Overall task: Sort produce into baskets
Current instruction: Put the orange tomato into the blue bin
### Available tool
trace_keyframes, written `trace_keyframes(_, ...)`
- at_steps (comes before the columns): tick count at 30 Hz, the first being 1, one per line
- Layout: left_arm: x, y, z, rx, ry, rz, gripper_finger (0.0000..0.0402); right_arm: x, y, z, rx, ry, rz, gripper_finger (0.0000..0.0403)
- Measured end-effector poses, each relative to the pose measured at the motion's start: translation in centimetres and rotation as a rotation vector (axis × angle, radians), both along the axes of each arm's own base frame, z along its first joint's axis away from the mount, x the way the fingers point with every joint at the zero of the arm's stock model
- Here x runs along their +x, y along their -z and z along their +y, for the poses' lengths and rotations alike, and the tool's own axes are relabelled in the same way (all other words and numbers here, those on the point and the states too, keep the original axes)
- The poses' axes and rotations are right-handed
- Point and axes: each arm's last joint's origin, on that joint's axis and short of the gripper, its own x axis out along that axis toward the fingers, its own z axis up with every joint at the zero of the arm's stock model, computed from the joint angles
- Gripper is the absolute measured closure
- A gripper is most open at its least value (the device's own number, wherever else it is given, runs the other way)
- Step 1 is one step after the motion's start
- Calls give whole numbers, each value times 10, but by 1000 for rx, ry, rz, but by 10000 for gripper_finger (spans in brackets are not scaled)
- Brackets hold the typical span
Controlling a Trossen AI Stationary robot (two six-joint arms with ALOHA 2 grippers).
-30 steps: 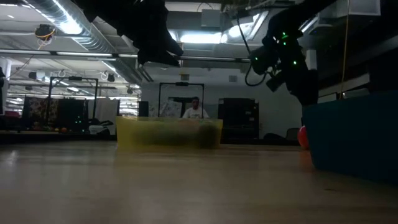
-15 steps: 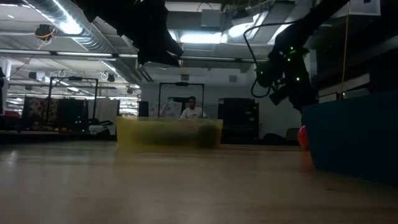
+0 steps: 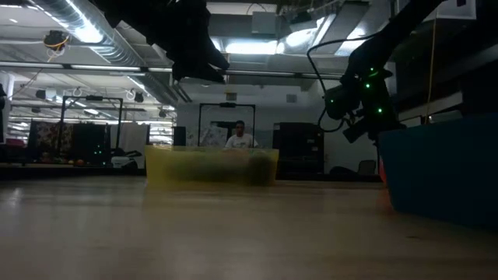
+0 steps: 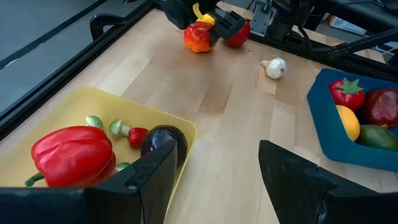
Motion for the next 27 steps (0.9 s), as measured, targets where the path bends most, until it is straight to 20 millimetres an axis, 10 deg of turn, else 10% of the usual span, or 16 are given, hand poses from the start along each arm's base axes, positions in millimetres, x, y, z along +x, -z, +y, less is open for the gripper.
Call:
trace_keyframes(7, 0, 0, 0, 0, 0, 0, 179, 1, -3, -1, 11, 6, -12, 111)
trace_keyframes(17, 0, 0, 0, 5, 3, 1, 179, 9, -43, 7, 83, 68, -81, 101)
trace_keyframes(27, 0, 0, 0, 19, 11, 5, 179, 34, -93, 79, 204, 65, -234, 100)
